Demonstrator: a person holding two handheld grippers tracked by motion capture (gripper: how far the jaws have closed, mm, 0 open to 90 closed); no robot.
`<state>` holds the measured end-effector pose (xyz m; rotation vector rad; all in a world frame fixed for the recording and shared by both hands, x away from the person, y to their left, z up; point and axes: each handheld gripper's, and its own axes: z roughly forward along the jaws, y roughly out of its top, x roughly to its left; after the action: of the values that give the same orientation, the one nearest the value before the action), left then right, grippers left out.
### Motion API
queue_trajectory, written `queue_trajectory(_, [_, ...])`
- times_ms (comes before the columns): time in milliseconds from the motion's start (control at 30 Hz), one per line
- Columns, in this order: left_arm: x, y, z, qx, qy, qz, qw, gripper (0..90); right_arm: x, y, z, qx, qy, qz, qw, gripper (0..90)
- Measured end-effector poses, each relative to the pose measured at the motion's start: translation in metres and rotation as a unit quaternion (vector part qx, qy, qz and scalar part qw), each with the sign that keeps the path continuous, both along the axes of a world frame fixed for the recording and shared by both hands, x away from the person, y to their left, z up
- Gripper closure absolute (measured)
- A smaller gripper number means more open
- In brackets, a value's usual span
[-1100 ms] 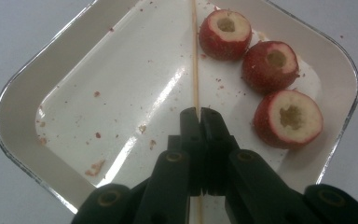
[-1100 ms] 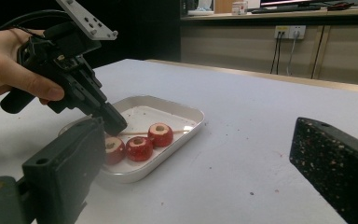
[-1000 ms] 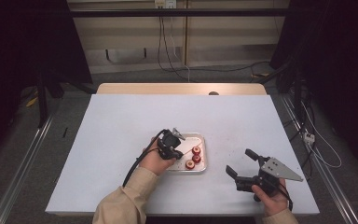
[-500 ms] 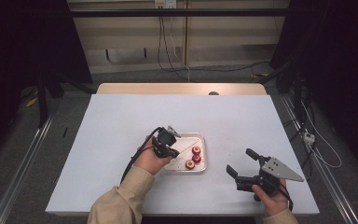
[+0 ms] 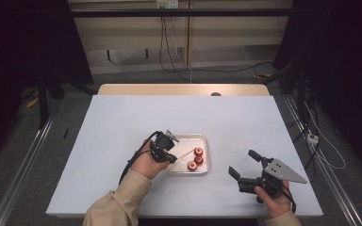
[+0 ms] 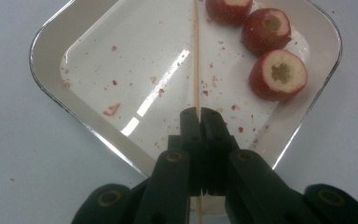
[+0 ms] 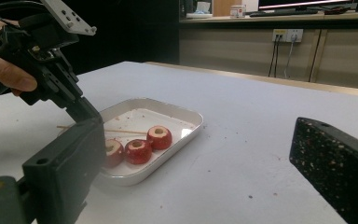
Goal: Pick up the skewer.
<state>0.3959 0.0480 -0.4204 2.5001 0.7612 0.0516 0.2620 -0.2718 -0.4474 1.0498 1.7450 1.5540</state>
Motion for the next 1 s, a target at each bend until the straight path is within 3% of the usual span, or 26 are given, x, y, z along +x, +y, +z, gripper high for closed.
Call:
queue_trajectory(333, [0.002, -0.006, -0.006, 0.023, 0.013, -0.010, 0.9996, 85.8, 0.000, 0.000, -0.001, -0.002, 0.001, 0.003, 1.0000, 3.1])
queue_trajectory(567, [0.007, -0.013, -0.008, 0.026, 0.022, -0.013, 0.9994, 79.4, 0.001, 0.000, -0.001, 0.000, 0.003, 0.004, 1.0000, 3.1])
queue_trajectory(700, [0.009, -0.017, -0.007, 0.028, 0.039, -0.013, 0.9988, 88.3, 0.001, 0.001, -0.002, 0.000, 0.005, 0.004, 1.0000, 3.1])
queue_trajectory(833, [0.008, -0.018, -0.006, 0.035, 0.035, -0.010, 0.9987, 89.2, 0.001, 0.000, -0.002, 0.000, 0.005, 0.005, 1.0000, 3.1])
queue_trajectory(1000, [0.005, -0.009, -0.002, 0.000, 0.020, 0.008, 0.9998, 89.3, 0.001, 0.000, -0.002, 0.000, 0.006, 0.003, 1.0000, 3.1])
